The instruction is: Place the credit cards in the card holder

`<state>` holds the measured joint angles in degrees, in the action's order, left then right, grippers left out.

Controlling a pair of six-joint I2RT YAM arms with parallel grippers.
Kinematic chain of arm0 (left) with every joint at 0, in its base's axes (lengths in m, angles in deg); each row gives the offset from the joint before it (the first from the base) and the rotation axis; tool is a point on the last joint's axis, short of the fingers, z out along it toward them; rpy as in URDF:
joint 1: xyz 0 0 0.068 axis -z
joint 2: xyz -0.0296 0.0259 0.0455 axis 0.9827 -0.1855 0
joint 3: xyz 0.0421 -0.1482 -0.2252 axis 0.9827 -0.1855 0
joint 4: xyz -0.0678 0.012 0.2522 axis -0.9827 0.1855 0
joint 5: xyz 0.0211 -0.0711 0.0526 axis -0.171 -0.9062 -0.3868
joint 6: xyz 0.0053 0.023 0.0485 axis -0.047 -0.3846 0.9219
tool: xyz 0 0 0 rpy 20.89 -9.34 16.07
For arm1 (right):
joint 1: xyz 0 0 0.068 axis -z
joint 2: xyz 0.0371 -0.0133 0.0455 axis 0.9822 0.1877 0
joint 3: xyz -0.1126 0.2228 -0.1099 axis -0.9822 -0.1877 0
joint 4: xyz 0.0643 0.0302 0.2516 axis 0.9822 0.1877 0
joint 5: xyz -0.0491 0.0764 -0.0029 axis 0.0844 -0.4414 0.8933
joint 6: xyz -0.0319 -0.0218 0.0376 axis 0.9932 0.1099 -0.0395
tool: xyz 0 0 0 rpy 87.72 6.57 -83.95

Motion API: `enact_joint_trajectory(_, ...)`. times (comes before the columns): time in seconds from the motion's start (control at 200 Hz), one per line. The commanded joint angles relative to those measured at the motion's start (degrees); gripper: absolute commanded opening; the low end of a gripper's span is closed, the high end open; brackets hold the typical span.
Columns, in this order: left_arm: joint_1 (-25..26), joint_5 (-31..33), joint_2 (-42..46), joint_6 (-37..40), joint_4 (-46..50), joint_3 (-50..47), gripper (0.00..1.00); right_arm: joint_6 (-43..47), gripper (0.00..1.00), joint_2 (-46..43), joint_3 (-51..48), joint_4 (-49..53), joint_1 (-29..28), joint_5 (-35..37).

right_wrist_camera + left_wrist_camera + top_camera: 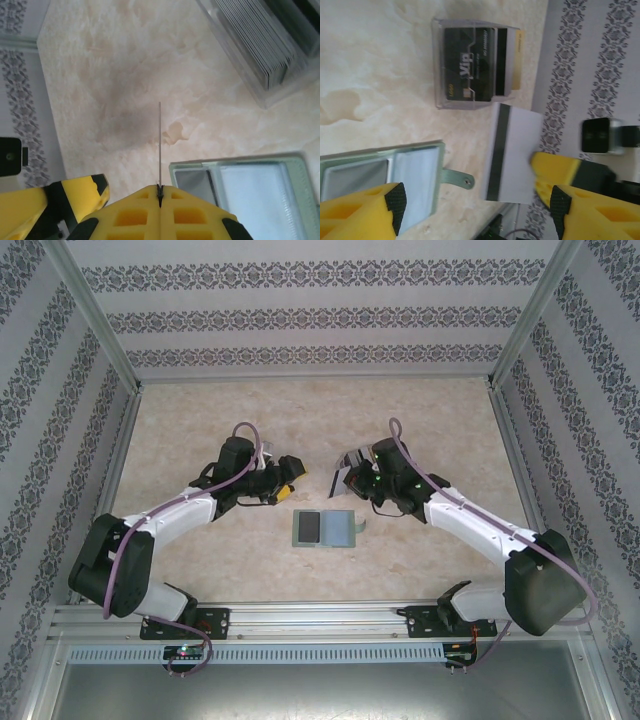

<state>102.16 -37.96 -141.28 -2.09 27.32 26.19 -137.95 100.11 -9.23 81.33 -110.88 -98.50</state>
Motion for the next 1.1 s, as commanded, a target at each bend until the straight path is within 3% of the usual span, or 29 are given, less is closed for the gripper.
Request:
enact_joint_trajectory(0.0, -0.8, -4.7, -1.0, -3.6, -3.9, 0.3, 0.76, -12.8, 0.0, -1.9, -3.0, -5.4, -1.3, 0.6)
enact_joint_trajectory(0.45, -0.7, -6.6, -4.6, -6.2, -7.0, -0.4, 0.71, -17.1, 0.0, 1.6, -4.2, -14.2, -5.1, -0.2)
enact_joint_trajectory(0.819, -0.9, -11.8, -8.6, -6.4, -11.5, 1.6, 0.59, -8.6, 0.0, 3.1, -0.5, -14.3, -5.9, -5.2)
enact_joint_trajectory(1.094, -1.0, -12.8, -10.0, -4.7, -10.7, 3.3, 0.62, -2.8, 0.0, 1.8, 0.9, -12.7, -5.9, -6.7)
